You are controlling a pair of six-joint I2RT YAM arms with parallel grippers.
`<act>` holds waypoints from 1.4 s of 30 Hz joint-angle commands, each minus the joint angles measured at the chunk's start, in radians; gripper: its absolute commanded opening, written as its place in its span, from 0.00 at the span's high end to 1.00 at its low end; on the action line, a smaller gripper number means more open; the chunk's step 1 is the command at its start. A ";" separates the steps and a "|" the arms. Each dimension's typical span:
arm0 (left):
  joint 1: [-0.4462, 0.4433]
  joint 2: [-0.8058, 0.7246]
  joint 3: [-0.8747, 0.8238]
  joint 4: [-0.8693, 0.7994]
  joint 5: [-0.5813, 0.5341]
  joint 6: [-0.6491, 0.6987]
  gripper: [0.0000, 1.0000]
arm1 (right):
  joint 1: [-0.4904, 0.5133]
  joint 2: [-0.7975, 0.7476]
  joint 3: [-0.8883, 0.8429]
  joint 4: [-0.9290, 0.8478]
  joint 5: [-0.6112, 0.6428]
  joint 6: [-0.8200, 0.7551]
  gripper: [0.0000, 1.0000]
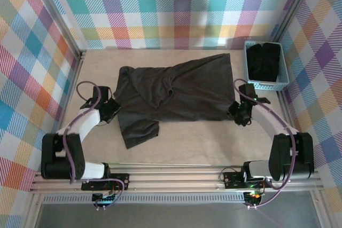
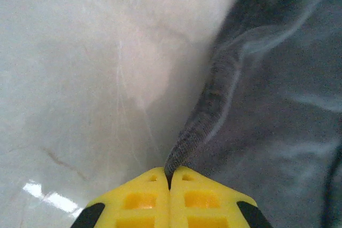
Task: Fold and stack the t-shirts
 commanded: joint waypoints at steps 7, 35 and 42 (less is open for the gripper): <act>0.082 -0.146 0.031 -0.122 0.075 0.037 1.00 | -0.059 0.101 -0.036 0.085 -0.089 0.042 0.65; 0.090 -0.145 0.031 -0.137 0.083 0.051 1.00 | -0.055 0.136 -0.010 0.149 -0.154 -0.103 0.85; 0.090 -0.142 0.037 -0.142 0.083 0.056 1.00 | -0.055 0.145 0.012 0.117 -0.122 -0.106 1.00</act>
